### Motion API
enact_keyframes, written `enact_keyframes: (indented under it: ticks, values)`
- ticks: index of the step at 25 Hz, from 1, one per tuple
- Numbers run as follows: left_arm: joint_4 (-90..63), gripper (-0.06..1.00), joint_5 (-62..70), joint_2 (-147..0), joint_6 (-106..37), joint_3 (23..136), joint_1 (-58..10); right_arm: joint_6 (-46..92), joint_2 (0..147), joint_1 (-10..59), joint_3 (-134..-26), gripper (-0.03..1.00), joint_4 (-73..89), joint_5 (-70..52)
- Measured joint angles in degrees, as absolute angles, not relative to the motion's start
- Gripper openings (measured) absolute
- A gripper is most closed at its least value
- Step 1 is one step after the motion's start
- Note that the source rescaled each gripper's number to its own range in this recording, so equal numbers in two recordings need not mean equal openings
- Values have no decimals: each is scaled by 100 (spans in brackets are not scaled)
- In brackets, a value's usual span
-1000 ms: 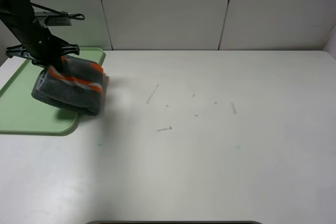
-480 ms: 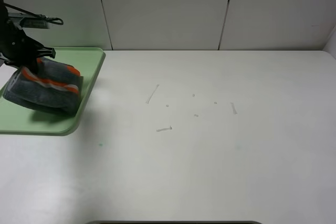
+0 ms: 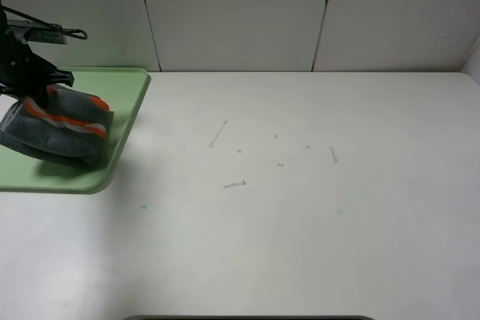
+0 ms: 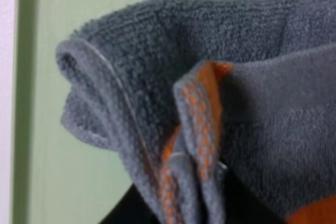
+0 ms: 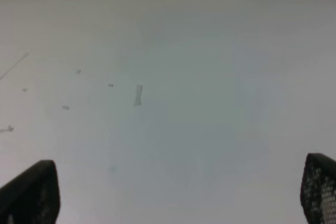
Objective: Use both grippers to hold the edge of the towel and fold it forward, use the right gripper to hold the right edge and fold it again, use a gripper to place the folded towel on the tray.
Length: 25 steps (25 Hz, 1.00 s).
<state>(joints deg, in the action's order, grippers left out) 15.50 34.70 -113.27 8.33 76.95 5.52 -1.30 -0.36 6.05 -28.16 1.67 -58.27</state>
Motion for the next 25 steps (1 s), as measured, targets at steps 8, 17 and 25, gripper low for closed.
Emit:
enact_keyframes:
  ticks: [8,17,25]
  values:
    - [1564,94,3432,-11327,833,7695,552,-130,-36,605,-2816,100,167,-5827]
    - [1565,100,3431,-11327,622,7695,552,-130,-36,605,-2816,100,167,-5827]
    - [1274,100,3861,-11111,251,7692,552,-130,-36,605,-2816,100,167,-5835]
